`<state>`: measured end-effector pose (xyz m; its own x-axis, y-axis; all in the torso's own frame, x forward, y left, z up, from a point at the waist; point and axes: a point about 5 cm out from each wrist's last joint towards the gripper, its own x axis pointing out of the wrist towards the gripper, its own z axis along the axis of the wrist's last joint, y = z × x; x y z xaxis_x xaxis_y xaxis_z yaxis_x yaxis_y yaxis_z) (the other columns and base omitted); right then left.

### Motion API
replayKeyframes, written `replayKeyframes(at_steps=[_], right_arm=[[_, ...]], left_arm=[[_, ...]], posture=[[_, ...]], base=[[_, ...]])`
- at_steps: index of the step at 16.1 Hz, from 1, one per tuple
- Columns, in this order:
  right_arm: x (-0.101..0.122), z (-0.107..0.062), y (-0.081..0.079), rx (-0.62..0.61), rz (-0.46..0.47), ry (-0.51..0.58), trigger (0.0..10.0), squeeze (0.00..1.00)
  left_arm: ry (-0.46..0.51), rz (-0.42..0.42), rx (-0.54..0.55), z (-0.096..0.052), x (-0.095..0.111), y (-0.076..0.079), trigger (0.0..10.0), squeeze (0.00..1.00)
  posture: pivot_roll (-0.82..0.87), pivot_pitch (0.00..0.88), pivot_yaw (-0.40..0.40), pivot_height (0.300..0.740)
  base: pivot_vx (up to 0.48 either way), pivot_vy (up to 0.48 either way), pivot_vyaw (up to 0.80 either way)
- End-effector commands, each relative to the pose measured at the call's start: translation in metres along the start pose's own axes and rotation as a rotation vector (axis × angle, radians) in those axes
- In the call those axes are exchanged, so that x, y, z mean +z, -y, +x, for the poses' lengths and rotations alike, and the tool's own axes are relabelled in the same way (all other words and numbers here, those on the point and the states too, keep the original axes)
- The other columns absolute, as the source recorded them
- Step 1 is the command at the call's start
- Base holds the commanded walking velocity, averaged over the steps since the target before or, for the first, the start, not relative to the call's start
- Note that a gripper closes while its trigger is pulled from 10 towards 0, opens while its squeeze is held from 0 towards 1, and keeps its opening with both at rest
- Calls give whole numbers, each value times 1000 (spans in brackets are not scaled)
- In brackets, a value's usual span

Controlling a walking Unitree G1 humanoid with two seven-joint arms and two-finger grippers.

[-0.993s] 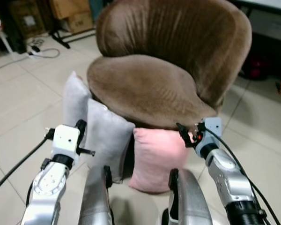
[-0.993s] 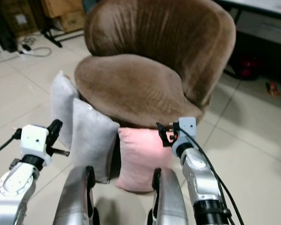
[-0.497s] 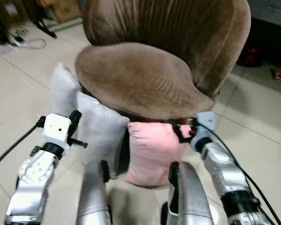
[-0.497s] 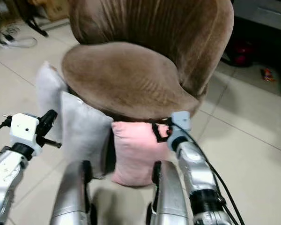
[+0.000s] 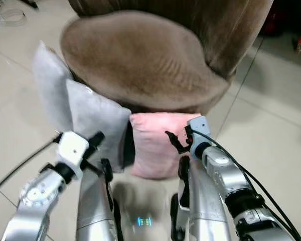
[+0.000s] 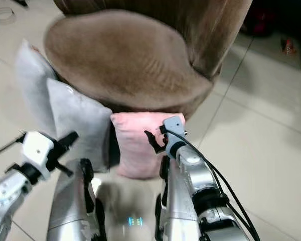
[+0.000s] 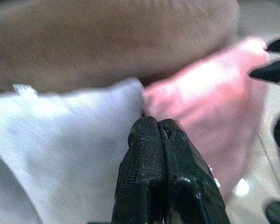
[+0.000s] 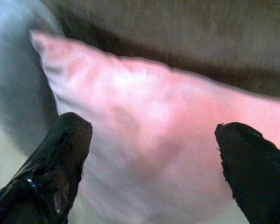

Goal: Move the pillow to the sofa from floor

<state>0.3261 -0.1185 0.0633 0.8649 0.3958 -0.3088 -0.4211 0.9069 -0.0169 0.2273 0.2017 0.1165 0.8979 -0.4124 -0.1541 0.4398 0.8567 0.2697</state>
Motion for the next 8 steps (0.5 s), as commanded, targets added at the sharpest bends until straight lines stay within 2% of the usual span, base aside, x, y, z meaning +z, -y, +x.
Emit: replayKeyframes(at_steps=[1, 3, 4, 5, 8], right_arm=[[-6, 2, 2, -23, -1, -13, 10000, 1000], [-7, 3, 4, -50, 4, -8, 10000, 1000], [-1, 9, 5, -105, 74, 42, 10000, 325], [2, 11, 4, -112, 97, 60, 10000, 0], [11, 18, 0, -184, 133, 123, 10000, 0]], left_arm=[[-28, 8, -18, -10, 0, 6, 10000, 0], [-36, 4, -17, -19, 3, 10, 10000, 0], [-54, 7, -12, -32, 6, 13, 10000, 0], [-58, 8, -10, -35, 6, 13, 10000, 0], [-79, 16, -1, -51, 10, 14, 10000, 0]], posture=[[52, 367, -42, 475], [70, 382, -43, 475], [95, 407, -41, 475], [101, 413, -40, 475], [125, 429, -35, 475]], base=[[0, 0, 0], [0, 0, 0], [0, 0, 0], [0, 0, 0], [0, 0, 0]])
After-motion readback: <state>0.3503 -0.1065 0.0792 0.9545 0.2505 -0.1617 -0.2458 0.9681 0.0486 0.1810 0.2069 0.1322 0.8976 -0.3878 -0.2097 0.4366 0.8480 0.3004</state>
